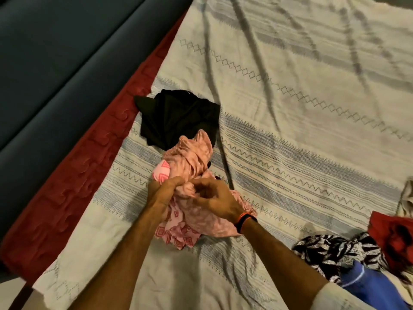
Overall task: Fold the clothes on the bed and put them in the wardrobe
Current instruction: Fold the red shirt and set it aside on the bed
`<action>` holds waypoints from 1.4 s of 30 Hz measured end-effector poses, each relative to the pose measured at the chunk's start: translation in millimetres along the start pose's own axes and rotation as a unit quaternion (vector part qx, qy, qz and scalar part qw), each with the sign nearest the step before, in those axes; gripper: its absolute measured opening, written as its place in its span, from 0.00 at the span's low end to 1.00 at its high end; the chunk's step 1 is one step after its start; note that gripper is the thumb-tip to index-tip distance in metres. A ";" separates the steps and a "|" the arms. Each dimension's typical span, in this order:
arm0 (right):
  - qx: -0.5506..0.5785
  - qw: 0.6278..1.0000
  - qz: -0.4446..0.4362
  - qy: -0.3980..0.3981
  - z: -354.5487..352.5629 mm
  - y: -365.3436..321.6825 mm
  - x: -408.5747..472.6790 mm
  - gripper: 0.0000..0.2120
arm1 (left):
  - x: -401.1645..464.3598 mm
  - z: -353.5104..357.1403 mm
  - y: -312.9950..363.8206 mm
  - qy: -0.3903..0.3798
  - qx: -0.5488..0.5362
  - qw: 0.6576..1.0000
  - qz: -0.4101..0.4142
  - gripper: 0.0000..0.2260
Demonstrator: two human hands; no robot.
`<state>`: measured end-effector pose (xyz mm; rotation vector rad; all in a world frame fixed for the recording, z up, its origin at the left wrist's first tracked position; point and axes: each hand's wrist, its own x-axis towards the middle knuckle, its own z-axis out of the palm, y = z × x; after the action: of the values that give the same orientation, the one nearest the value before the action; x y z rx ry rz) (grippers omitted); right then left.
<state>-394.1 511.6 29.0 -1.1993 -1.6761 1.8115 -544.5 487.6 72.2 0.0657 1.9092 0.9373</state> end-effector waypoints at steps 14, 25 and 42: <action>-0.152 0.958 0.194 0.147 1.2 3.9 170.7 0.38 | 62.5 -61.2 -10.5 0.093 -0.086 0.991 0.038 0.18; 0.005 0.969 0.187 0.161 26.2 0.7 157.4 0.12 | 55.3 -69.9 -12.3 0.079 -0.116 0.990 0.003 0.11; -0.006 0.985 0.060 0.162 16.7 -89.3 -118.2 0.24 | -149.4 -60.1 -26.7 -0.019 -0.034 0.992 0.122 0.24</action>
<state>-364.7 428.9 149.5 -1.5346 -1.4599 1.5680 -503.9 371.9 180.0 0.2805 1.8604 1.1556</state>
